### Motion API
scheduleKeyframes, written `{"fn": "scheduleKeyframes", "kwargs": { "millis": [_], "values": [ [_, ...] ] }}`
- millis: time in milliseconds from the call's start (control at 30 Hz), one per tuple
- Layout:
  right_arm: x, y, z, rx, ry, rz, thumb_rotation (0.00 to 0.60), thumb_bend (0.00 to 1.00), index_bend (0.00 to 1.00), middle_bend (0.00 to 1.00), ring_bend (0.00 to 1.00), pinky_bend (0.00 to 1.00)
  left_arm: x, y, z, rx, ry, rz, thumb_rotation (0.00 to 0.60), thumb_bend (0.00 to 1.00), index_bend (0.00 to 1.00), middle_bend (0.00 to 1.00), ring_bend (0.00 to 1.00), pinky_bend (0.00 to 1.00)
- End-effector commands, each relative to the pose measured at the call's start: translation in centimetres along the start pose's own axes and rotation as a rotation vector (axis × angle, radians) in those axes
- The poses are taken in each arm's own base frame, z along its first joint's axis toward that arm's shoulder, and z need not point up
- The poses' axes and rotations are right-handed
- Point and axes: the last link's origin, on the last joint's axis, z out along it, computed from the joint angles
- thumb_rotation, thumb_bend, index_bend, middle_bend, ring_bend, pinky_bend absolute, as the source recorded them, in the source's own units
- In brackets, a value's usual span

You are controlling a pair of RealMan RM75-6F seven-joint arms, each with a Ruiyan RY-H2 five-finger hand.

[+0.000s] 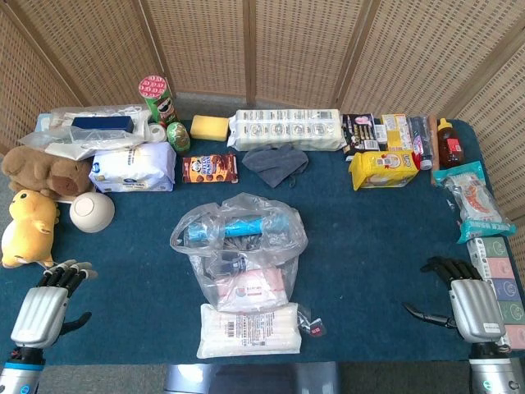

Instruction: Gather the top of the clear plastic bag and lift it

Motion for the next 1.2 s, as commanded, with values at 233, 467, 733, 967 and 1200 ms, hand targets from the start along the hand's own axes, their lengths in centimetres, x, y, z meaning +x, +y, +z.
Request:
{"fn": "scheduleKeyframes", "kwargs": {
  "millis": [233,467,733,967,1200],
  "values": [
    [-0.1,-0.1,0.3,-0.001,-0.001,-0.002,0.301,0.18,0.35,0.30,0.26,0.21,-0.1,0.2,0.6,-0.007,-0.009,0.009,0.600,0.12,0.30,0.25,0.17,0.19],
    [0.1,-0.2,0.2,0.001,0.005,0.004,0.300,0.18,0.35,0.30,0.26,0.21,0.0,0.1,0.5,-0.004,0.000,0.006,0.600,0.12,0.30,0.25,0.18,0.19],
    [0.0,-0.5,0.3,0.027,-0.008,0.054,0.301,0.17,0.35,0.30,0.27,0.21,0.5,0.0,0.2,-0.008,0.011,0.002,0.600,0.12,0.30,0.25,0.17,0.19],
    [0.1,-2.2,1.8,0.102,-0.046,0.178,0.299,0.11,0.31,0.31,0.29,0.22,1.1,-0.1,0.1,-0.011,0.025,0.005,0.600,0.12,0.30,0.25,0.18,0.19],
    [-0.3,-4.0,4.0,0.161,-0.111,0.224,0.292,0.07,0.29,0.29,0.21,0.13,1.0,0.1,-0.3,-0.016,0.018,0.004,0.600,0.12,0.30,0.25,0.17,0.19]
  ]
}}
